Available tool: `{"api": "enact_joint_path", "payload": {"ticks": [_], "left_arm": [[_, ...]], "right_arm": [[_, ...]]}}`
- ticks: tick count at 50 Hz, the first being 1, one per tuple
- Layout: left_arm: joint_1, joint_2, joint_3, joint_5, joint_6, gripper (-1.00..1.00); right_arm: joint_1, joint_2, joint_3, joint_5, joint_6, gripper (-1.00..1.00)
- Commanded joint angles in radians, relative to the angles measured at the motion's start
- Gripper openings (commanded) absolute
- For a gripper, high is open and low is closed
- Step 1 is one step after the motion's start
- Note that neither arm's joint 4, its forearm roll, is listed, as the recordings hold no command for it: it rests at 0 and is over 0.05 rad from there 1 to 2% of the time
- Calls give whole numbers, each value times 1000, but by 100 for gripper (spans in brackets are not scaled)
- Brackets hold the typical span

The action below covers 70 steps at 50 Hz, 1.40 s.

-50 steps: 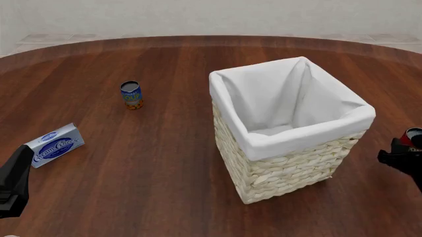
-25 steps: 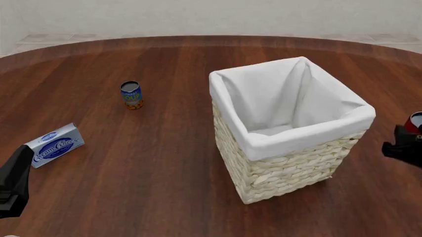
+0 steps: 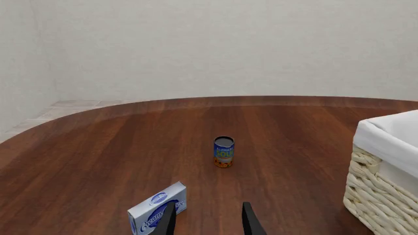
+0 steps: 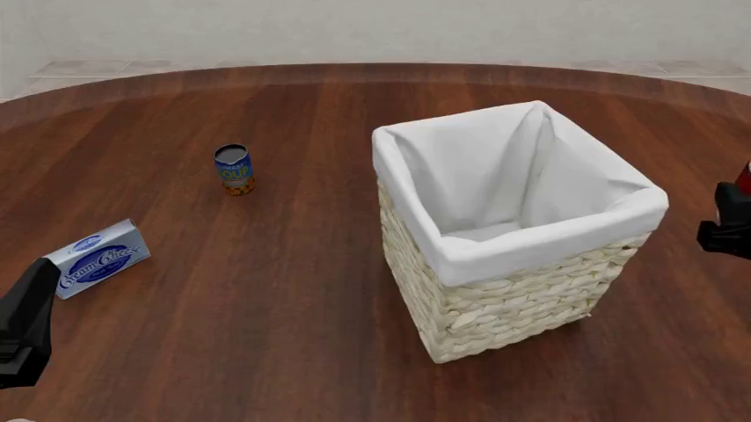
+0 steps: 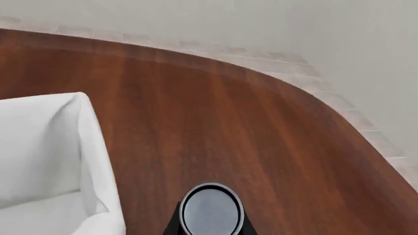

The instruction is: Pick up the tomato sauce, and put it in the basket.

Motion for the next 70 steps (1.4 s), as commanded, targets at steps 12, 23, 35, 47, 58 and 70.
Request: {"api": "enact_joint_path", "payload": {"ticks": [12,23,35,47,58,70], "left_arm": [[0,0,0,0,0,100],[0,0,0,0,0,100],[0,0,0,0,0,100],[0,0,0,0,0,100],[0,0,0,0,0,100],[0,0,0,0,0,100]], "right_arm": [[60,-145,-128,226,0,-100],[87,-186,-174,289,4,-100],[152,-200,-229,346,20,-100],[206,-208,-302,405,24,-100],[260,-184,-343,424,26,-100],[312,-128,-370,409,24,-100]]}}
